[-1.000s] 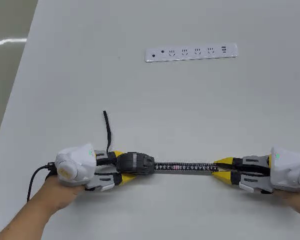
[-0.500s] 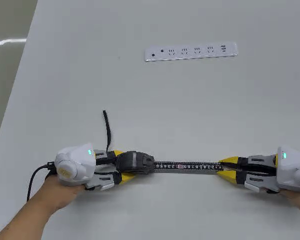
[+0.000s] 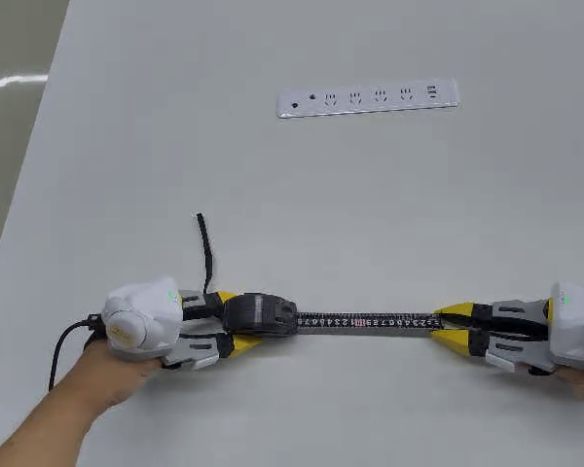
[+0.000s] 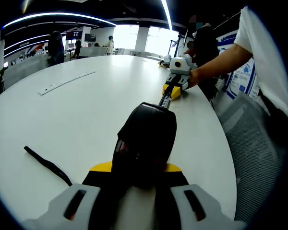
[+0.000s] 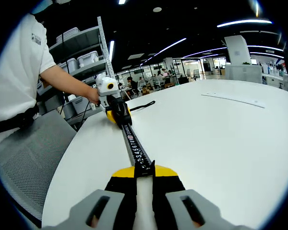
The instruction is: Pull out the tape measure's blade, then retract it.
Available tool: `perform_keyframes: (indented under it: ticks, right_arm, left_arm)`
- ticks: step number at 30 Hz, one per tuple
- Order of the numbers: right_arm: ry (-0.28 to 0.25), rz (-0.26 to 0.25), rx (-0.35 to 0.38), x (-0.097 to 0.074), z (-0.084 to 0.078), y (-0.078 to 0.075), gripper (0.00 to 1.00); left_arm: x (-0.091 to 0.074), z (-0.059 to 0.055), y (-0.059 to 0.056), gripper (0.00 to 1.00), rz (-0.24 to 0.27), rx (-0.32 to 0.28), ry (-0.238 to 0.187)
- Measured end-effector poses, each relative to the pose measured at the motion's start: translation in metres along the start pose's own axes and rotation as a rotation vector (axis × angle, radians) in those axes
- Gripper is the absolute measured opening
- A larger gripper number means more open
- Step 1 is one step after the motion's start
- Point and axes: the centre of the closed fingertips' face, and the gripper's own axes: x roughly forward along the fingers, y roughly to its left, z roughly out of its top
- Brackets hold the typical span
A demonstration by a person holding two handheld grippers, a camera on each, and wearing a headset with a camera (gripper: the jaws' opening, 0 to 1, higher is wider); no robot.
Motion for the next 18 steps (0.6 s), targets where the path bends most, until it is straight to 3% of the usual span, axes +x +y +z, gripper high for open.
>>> perform_keyframes:
  ticks: [18]
  right_arm:
    - [-0.001, -0.021, 0.024, -0.021, -0.006, -0.006, 0.08]
  left_arm:
    - [0.0, 0.0, -0.001, 0.28, 0.003, 0.0, 0.002]
